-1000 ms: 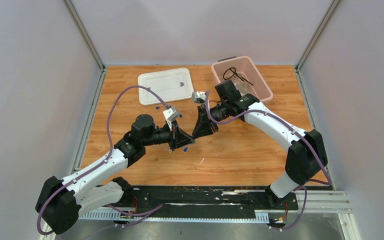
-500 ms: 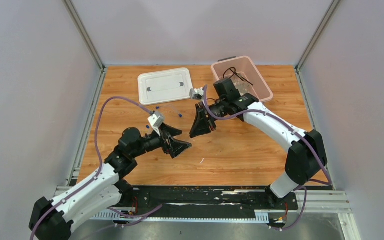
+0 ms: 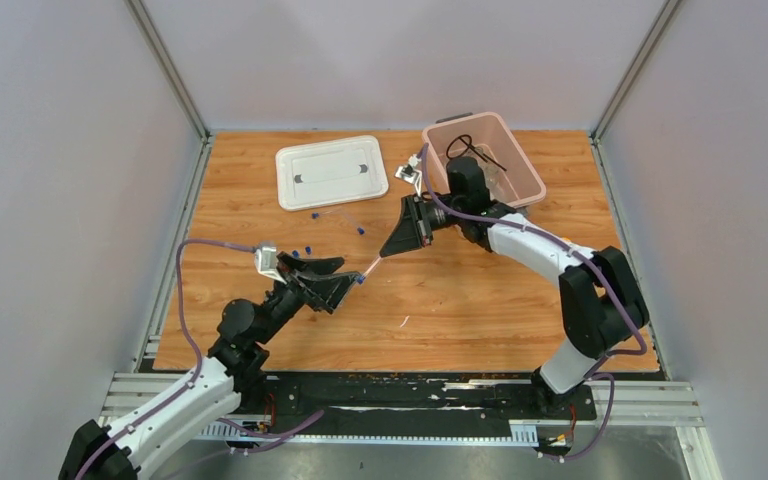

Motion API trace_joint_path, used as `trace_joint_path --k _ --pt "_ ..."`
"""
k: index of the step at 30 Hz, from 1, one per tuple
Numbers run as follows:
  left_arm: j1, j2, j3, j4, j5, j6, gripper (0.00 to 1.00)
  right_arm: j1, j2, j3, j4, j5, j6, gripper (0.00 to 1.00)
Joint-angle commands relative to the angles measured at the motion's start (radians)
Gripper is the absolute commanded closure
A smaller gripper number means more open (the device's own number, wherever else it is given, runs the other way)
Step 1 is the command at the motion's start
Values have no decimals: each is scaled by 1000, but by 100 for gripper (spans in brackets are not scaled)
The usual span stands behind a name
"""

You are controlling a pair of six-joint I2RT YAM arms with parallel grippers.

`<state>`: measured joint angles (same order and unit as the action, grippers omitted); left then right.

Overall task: Organize the chemistry lab equipment
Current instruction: Pick up the test tube at the center of the board.

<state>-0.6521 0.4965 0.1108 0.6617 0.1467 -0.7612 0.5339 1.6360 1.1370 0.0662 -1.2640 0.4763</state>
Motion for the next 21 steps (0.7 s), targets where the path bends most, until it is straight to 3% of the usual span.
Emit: trace_joint_path --k 1,5,8,14,21 --pt "3 51 -44 228 -115 -198 4 -21 41 -28 272 2 370 100" --pt "3 96 -46 224 -145 -265 7 -24 58 -69 399 26 514 100" --pt "2 142 -37 223 -176 -311 10 -26 70 -82 396 63 539 100" --pt "-2 262 -19 304 -155 -356 31 -25 89 -112 431 121 622 100" --pt "-12 372 -10 407 -135 -377 52 -25 104 -117 408 152 601 100"
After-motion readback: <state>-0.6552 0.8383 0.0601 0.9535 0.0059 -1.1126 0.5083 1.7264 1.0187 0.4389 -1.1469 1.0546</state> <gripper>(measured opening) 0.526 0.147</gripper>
